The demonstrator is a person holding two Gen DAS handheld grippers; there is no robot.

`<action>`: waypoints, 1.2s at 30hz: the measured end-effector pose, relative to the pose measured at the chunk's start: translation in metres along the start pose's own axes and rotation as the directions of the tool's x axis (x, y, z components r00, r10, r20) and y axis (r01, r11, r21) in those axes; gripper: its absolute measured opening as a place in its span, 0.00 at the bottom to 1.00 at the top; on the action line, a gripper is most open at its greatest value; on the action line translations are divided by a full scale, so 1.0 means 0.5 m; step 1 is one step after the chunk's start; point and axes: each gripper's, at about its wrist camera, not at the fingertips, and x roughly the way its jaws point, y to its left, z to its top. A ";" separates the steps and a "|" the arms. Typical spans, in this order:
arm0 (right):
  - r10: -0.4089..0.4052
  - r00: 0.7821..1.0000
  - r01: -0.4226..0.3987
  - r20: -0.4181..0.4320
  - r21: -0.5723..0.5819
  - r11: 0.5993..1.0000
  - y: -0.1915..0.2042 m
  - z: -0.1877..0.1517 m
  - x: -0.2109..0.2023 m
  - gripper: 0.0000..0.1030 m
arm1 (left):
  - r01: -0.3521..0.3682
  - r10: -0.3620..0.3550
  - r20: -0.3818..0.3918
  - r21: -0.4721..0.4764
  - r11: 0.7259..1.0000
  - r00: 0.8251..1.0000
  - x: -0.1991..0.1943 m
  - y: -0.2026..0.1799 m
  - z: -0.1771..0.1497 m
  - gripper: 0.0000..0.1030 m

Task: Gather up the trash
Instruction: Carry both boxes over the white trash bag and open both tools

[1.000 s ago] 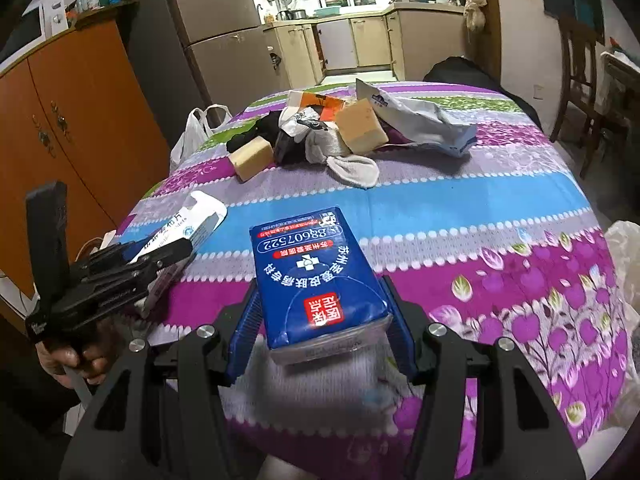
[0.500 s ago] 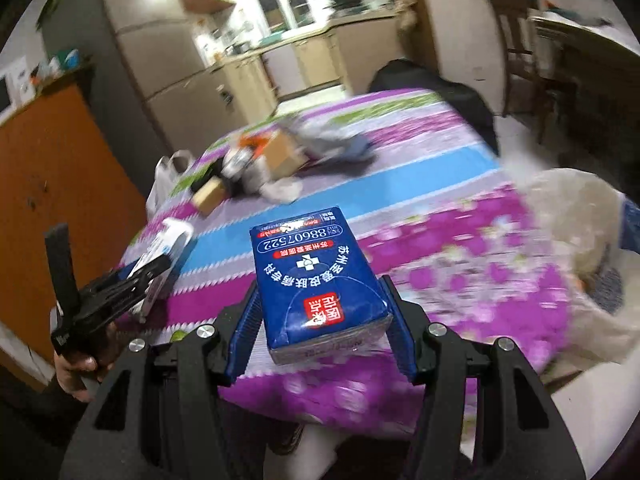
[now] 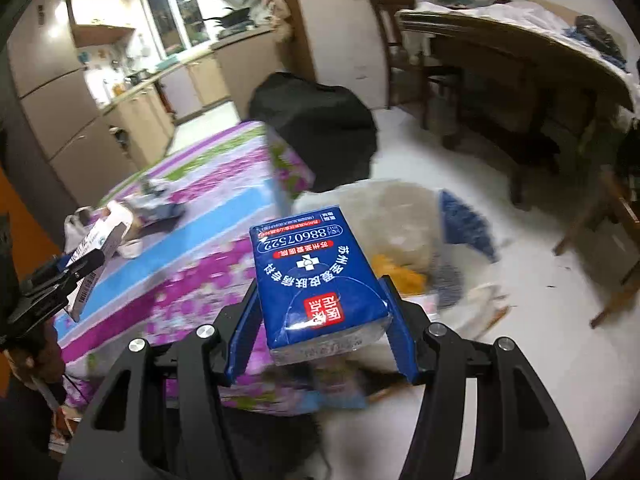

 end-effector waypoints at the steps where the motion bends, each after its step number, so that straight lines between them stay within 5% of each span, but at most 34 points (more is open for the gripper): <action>1: -0.011 1.000 0.011 -0.008 0.001 1.000 -0.014 0.005 -0.001 0.53 | 0.037 -0.037 -0.021 0.026 0.999 0.999 0.025 -0.032 0.023 0.45; 6: -0.062 0.995 0.066 -0.080 0.054 0.996 -0.088 0.045 0.018 0.53 | 0.169 -0.155 -0.147 0.086 0.982 0.977 0.152 -0.166 0.117 0.45; 13: -0.057 0.986 0.076 -0.155 0.123 0.990 -0.167 0.075 0.048 0.53 | 0.228 -0.199 -0.217 0.115 0.967 0.956 0.282 -0.285 0.181 0.45; 36: -0.069 0.968 0.097 -0.242 0.106 0.990 -0.190 0.109 0.121 0.53 | 0.191 -0.177 -0.241 0.034 0.981 0.954 0.417 -0.301 0.207 0.45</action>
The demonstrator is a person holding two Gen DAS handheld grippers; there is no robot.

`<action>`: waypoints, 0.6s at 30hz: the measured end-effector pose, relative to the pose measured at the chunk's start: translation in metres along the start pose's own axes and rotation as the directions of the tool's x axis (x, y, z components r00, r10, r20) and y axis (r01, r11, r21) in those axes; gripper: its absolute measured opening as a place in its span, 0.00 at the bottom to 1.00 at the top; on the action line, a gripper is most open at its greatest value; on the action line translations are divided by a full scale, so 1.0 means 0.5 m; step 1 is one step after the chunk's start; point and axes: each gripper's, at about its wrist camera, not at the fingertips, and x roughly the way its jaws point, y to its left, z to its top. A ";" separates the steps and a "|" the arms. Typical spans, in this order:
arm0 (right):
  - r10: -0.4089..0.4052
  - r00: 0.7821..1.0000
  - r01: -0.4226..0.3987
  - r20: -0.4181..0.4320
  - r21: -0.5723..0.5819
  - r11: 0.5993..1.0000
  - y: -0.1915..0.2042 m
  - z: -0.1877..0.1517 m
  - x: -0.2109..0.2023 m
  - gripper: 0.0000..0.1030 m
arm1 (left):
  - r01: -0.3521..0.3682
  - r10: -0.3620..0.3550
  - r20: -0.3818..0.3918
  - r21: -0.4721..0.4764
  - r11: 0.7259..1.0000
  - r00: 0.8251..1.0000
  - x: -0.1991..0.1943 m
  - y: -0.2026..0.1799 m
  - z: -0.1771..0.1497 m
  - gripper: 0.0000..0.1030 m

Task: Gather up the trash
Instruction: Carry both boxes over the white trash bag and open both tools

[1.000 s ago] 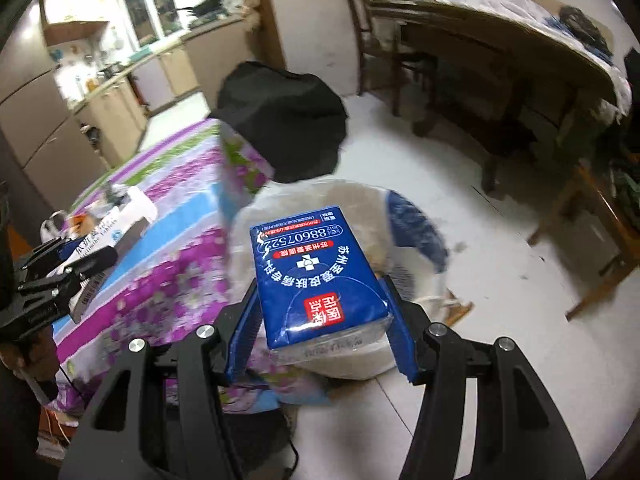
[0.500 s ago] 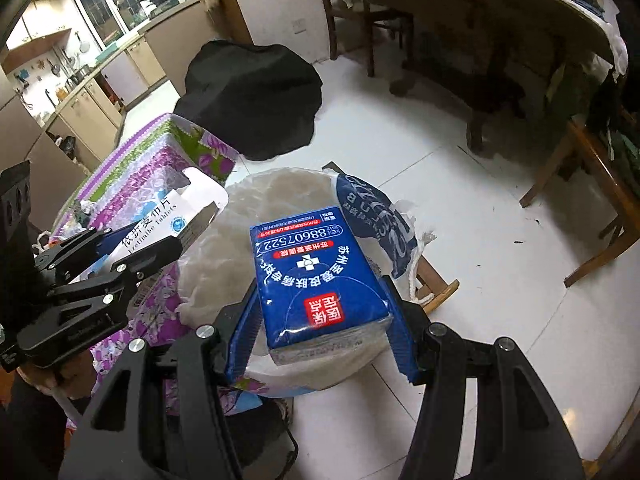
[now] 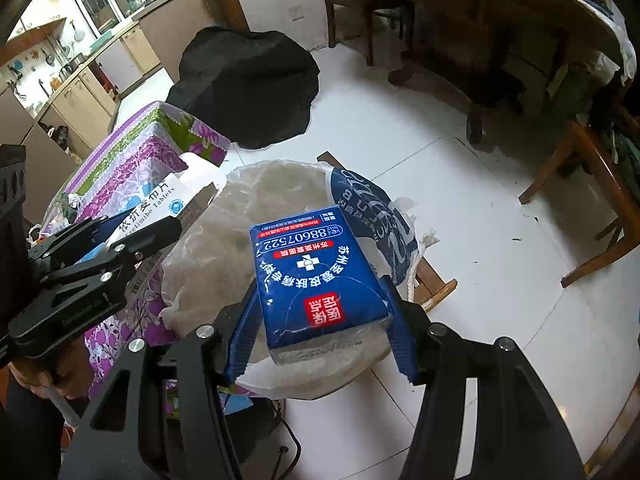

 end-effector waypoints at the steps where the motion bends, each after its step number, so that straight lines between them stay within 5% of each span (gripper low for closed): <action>1: -0.002 1.000 0.002 -0.001 -0.001 1.000 0.000 0.000 0.000 0.53 | -0.002 0.002 -0.002 -0.002 1.000 1.000 0.003 0.001 0.001 0.45; 18: -0.022 1.000 0.022 0.005 0.011 1.000 0.001 0.024 0.016 0.58 | -0.029 0.030 0.010 -0.065 0.997 1.000 0.025 0.028 0.017 0.54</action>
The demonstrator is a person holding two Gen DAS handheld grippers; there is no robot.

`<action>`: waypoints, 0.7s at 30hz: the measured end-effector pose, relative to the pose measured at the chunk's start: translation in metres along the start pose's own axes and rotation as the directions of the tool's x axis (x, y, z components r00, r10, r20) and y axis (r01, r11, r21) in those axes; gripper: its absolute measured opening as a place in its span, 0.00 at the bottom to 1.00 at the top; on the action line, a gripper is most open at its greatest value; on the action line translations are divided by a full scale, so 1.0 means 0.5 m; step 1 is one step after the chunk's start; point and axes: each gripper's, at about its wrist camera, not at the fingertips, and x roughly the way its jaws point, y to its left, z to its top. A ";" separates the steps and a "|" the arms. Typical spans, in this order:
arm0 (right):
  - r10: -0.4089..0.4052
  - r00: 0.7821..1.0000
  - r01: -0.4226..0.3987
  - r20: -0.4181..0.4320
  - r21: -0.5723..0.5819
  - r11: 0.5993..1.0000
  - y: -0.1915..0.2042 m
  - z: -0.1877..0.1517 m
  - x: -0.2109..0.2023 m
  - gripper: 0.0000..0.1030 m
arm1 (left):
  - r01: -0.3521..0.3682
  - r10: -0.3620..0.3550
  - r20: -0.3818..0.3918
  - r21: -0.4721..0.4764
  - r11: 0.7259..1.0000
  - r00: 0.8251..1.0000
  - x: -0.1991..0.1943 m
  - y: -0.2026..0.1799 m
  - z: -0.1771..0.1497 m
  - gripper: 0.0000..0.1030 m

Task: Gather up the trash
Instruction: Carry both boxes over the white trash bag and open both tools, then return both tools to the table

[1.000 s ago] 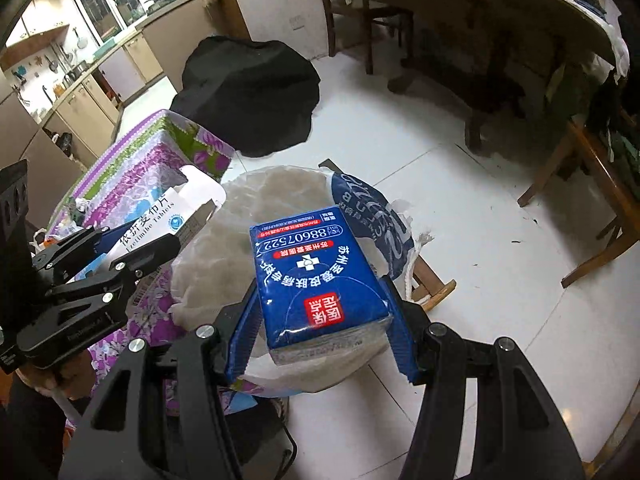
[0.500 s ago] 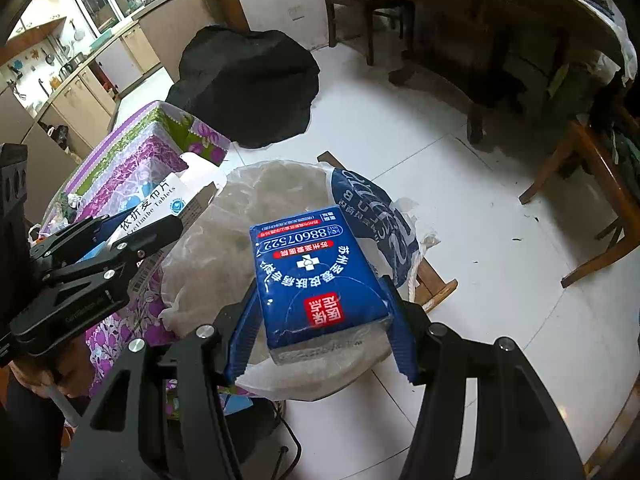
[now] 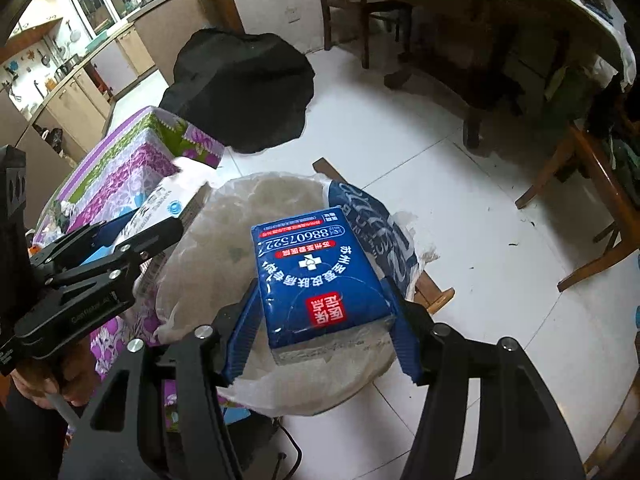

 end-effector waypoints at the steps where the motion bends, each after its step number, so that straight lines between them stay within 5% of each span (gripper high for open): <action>1: 0.003 1.000 -0.003 -0.001 0.001 1.000 0.000 0.001 0.003 0.58 | -0.005 0.005 0.003 -0.006 1.000 1.000 -0.001 0.005 0.002 0.56; 21: -0.035 0.999 0.035 -0.003 0.007 0.999 0.017 -0.039 0.020 0.58 | -0.020 0.019 0.025 0.025 0.999 1.000 -0.043 0.016 -0.074 0.57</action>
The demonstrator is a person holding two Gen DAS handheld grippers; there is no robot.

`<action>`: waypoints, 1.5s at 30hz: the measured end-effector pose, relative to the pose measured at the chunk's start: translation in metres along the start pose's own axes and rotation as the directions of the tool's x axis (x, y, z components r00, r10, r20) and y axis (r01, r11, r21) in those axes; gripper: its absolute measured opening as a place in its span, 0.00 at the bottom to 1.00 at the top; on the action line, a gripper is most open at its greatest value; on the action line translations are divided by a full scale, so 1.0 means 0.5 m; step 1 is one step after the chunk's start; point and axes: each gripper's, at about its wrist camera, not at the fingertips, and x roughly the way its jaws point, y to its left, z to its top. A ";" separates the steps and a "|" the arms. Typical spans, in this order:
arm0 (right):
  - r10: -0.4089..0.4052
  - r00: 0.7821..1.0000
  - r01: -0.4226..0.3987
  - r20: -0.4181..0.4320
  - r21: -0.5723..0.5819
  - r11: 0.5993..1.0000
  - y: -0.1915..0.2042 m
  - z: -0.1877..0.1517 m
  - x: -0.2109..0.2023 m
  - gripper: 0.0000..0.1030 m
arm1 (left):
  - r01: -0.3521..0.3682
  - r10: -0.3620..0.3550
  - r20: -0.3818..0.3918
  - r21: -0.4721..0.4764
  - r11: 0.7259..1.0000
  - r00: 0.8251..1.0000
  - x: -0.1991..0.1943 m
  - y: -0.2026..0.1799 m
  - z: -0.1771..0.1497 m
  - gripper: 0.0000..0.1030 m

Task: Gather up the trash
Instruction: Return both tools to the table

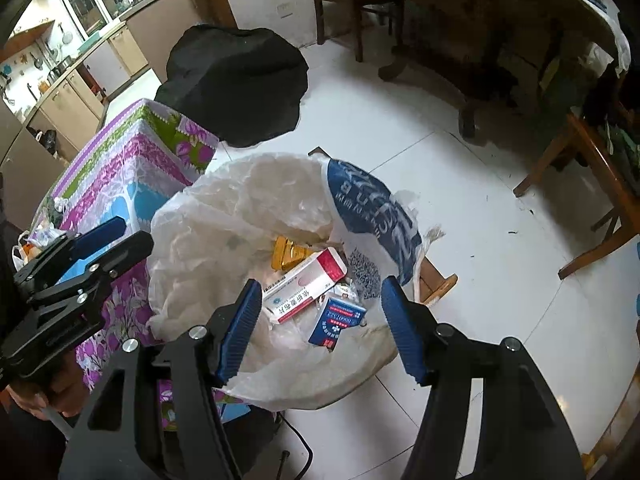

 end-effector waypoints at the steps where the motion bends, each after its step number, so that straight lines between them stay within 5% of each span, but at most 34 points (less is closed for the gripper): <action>1: -0.017 1.000 0.017 0.014 -0.012 1.000 0.007 -0.006 -0.002 0.58 | -0.010 0.010 0.009 0.011 1.000 1.000 -0.007 -0.002 -0.007 0.57; 5: -0.066 0.994 0.071 0.086 -0.050 0.996 0.037 -0.034 -0.014 0.58 | -0.064 0.060 0.068 0.050 0.997 0.996 -0.041 -0.011 -0.042 0.57; 9: -0.143 0.963 0.174 0.229 -0.121 0.977 0.093 -0.072 -0.037 0.58 | -0.139 0.130 0.135 0.060 0.988 0.982 -0.082 -0.006 -0.078 0.57; 18: -0.103 0.904 0.196 0.414 -0.187 0.963 0.216 -0.142 -0.062 0.58 | -0.362 0.358 0.211 -0.021 0.932 0.909 -0.176 0.071 -0.158 0.58; 23: -0.036 0.905 0.158 0.425 -0.256 0.954 0.301 -0.161 -0.055 0.58 | -0.444 0.449 0.211 -0.075 0.893 0.868 -0.227 0.145 -0.212 0.61; 31: 0.073 0.911 0.082 0.405 -0.354 0.932 0.431 -0.199 -0.043 0.58 | -0.475 0.521 0.135 -0.269 0.838 0.843 -0.333 0.339 -0.333 0.66; 36: 0.146 0.929 -0.029 0.341 -0.324 0.945 0.459 -0.245 -0.039 0.63 | -0.465 0.560 0.154 -0.406 0.787 0.814 -0.432 0.524 -0.254 0.74; 37: 0.152 0.934 -0.044 0.322 -0.318 0.947 0.462 -0.256 -0.037 0.63 | -0.485 0.589 0.136 -0.438 0.757 0.797 -0.434 0.582 -0.218 0.76; 38: 0.156 0.940 -0.056 0.304 -0.311 0.949 0.464 -0.266 -0.034 0.63 | -0.484 0.592 0.109 -0.468 0.739 0.798 -0.426 0.630 -0.191 0.77; 40: 0.153 0.948 -0.064 0.279 -0.302 0.951 0.467 -0.284 -0.028 0.64 | -0.453 0.530 0.010 -0.505 0.734 0.848 -0.368 0.741 -0.136 0.78; 43: 0.140 0.959 -0.062 0.246 -0.300 0.952 0.469 -0.302 -0.017 0.65 | -0.527 0.534 -0.149 -0.513 0.677 0.832 -0.279 0.826 -0.120 0.75; 44: 0.133 0.962 -0.057 0.240 -0.298 0.953 0.468 -0.304 -0.013 0.65 | -0.511 0.498 -0.179 -0.521 0.684 0.849 -0.263 0.828 -0.133 0.74; 45: 0.131 0.963 -0.057 0.238 -0.294 0.954 0.468 -0.305 -0.012 0.65 | -0.444 0.428 -0.159 -0.527 0.725 0.889 -0.258 0.808 -0.154 0.74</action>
